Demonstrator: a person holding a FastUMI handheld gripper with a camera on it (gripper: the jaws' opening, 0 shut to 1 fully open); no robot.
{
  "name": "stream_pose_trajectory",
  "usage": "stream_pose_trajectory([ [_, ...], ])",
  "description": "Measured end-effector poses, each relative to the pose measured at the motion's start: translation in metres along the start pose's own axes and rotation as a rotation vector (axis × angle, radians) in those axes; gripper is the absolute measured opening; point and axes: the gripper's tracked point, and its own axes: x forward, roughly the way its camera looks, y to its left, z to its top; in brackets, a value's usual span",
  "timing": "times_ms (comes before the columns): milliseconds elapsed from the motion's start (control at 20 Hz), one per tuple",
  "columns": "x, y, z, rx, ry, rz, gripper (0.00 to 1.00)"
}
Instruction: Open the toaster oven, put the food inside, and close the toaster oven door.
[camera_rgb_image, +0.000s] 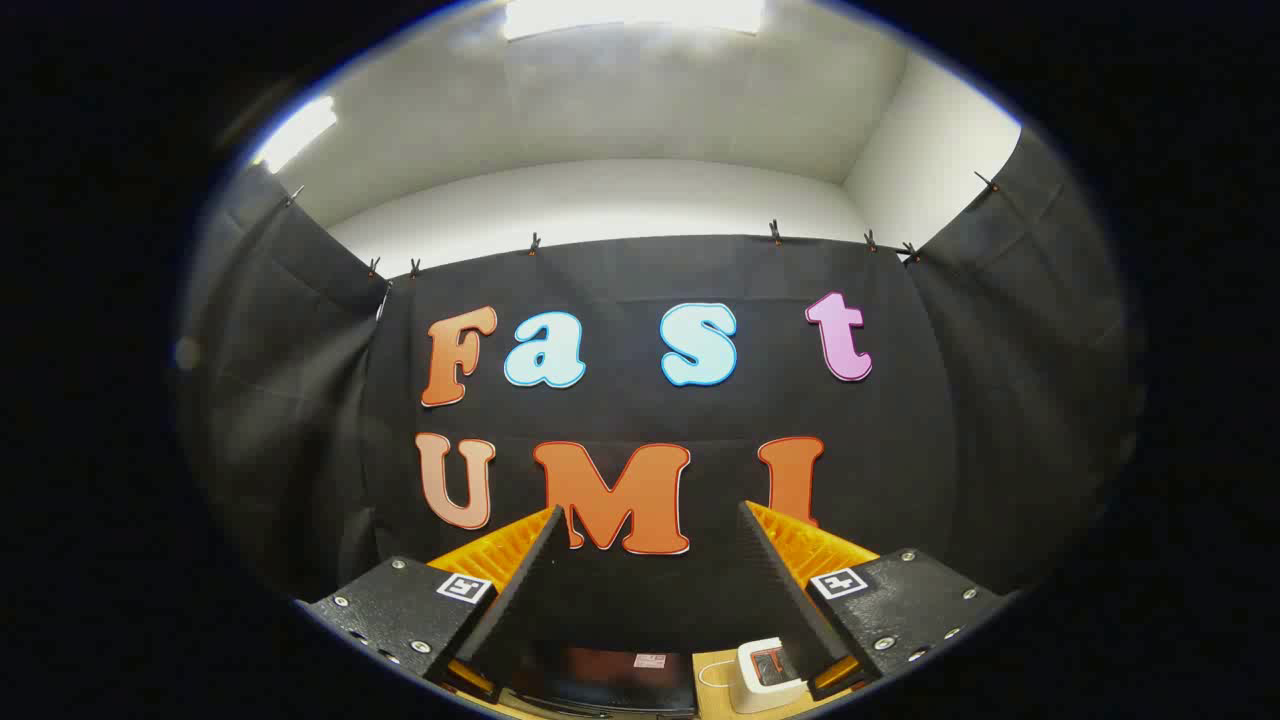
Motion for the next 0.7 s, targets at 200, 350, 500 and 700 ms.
stream_pose_trajectory([
  [200, 0.000, -0.001, -0.004, -0.008, 0.015, 0.001, 1.00],
  [350, 0.001, -0.002, -0.008, -0.014, 0.027, -0.006, 1.00],
  [500, 0.001, -0.003, -0.012, -0.016, 0.044, -0.006, 1.00],
  [700, -0.002, -0.003, -0.023, -0.004, 0.067, -0.007, 1.00],
])
